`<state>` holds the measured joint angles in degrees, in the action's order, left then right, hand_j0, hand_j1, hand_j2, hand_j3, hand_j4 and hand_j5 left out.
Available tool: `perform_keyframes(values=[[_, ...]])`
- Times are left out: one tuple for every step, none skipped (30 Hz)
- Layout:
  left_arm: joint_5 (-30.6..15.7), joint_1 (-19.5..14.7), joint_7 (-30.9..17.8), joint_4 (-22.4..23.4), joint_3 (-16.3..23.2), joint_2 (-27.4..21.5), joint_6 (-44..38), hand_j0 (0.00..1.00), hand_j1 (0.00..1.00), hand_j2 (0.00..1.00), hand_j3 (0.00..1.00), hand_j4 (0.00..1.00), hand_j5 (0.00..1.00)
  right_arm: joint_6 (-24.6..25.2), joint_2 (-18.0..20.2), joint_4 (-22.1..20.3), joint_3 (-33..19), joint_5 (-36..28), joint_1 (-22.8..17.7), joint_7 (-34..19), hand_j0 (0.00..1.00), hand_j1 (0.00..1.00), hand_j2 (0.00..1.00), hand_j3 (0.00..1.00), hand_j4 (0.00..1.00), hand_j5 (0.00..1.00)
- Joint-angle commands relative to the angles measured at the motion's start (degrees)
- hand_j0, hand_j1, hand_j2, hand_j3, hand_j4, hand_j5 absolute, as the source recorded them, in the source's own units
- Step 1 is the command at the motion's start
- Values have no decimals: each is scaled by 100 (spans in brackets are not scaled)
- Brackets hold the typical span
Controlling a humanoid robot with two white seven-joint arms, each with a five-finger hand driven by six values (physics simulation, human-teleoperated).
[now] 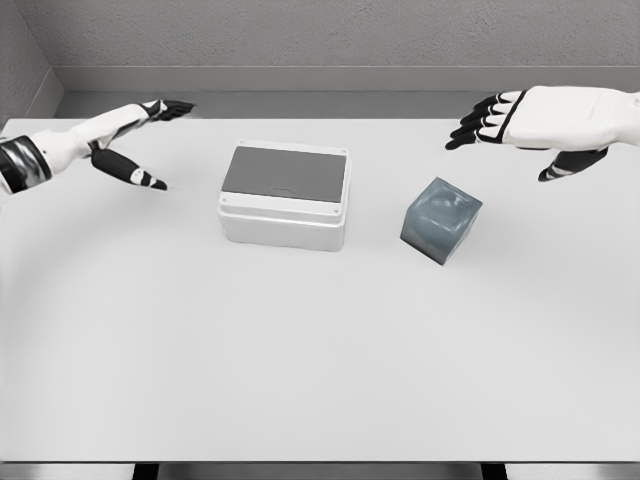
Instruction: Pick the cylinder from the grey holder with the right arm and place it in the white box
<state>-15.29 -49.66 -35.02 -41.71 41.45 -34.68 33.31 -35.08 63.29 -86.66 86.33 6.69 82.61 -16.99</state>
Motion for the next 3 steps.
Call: perform_keyframes(values=[[-212, 0, 2, 23, -23, -206, -9, 100, 100, 100, 100, 100, 100, 8, 0, 0, -11, -27, 0, 3, 100, 100, 100, 100, 100, 100], [-220, 9, 2, 23, -23, -215, -9, 100, 100, 100, 100, 100, 100, 8, -9, 0, -20, -27, -8, 3, 100, 100, 100, 100, 100, 100], [-220, 9, 2, 23, -23, -232, -17, 100, 100, 100, 100, 100, 100, 8, -9, 0, -29, -27, -17, 3, 100, 100, 100, 100, 100, 100]])
